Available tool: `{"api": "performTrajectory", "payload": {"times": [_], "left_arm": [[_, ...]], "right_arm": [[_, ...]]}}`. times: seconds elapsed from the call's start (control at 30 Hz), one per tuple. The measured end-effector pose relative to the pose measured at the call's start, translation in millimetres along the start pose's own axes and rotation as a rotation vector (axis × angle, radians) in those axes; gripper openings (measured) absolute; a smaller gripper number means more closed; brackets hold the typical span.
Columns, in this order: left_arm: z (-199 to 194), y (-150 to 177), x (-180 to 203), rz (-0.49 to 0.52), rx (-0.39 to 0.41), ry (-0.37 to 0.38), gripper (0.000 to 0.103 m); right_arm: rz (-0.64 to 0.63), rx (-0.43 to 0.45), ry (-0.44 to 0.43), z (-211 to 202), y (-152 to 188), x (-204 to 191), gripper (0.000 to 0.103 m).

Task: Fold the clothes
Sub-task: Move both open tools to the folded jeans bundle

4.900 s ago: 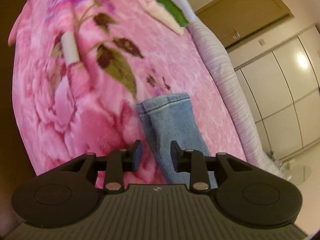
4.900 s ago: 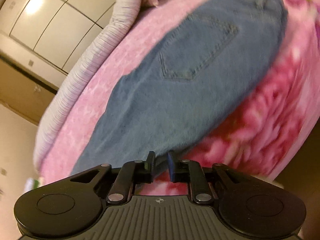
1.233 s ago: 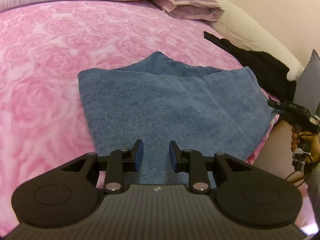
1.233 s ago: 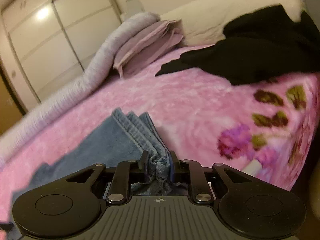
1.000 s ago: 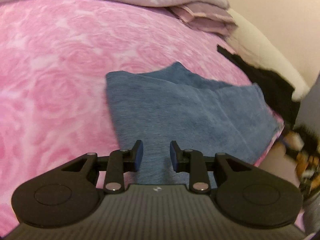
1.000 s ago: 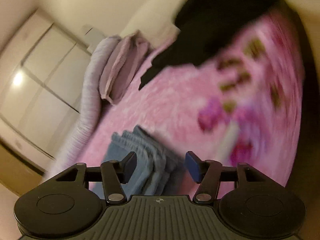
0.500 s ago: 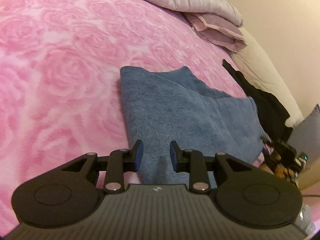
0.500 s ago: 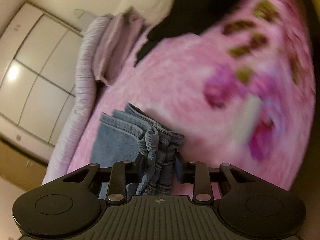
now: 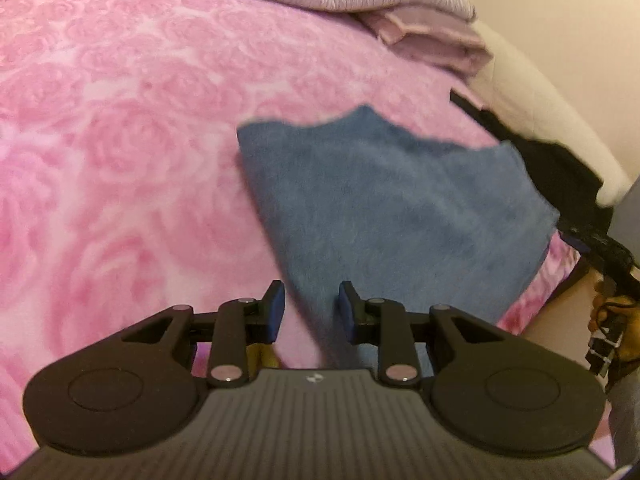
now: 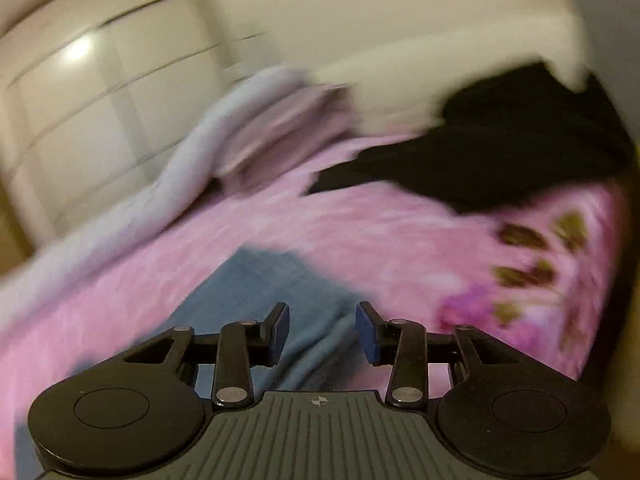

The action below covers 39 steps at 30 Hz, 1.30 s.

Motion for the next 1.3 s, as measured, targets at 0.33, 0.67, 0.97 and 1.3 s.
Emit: {"api": "performTrajectory", "payload": {"times": [0.33, 0.67, 0.97, 1.3], "left_arm": [[-42.2, 28.9, 10.9, -0.010, -0.005, -0.189, 0.026], [-64.1, 56.4, 32.8, 0.084, -0.005, -0.317, 0.031], [-81.8, 69.9, 45.1, 0.097, 0.019, -0.317, 0.032], [-94.2, 81.2, 52.3, 0.092, 0.039, -0.314, 0.033]], "right_arm": [[-0.077, -0.099, 0.049, -33.6, 30.2, -44.3, 0.041], [-0.111, -0.268, -0.033, -85.3, 99.2, -116.3, 0.045], [-0.154, -0.201, -0.038, -121.8, 106.8, -128.9, 0.048], [-0.163, -0.177, -0.049, -135.3, 110.2, -128.6, 0.049]]}}
Point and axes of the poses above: each gripper's, at about its wrist camera, not at the fingertips, and z roughly the way its jaws point, x to its right, y to its underside, the point moved 5 cm from there along z, roughly the way its jaws point
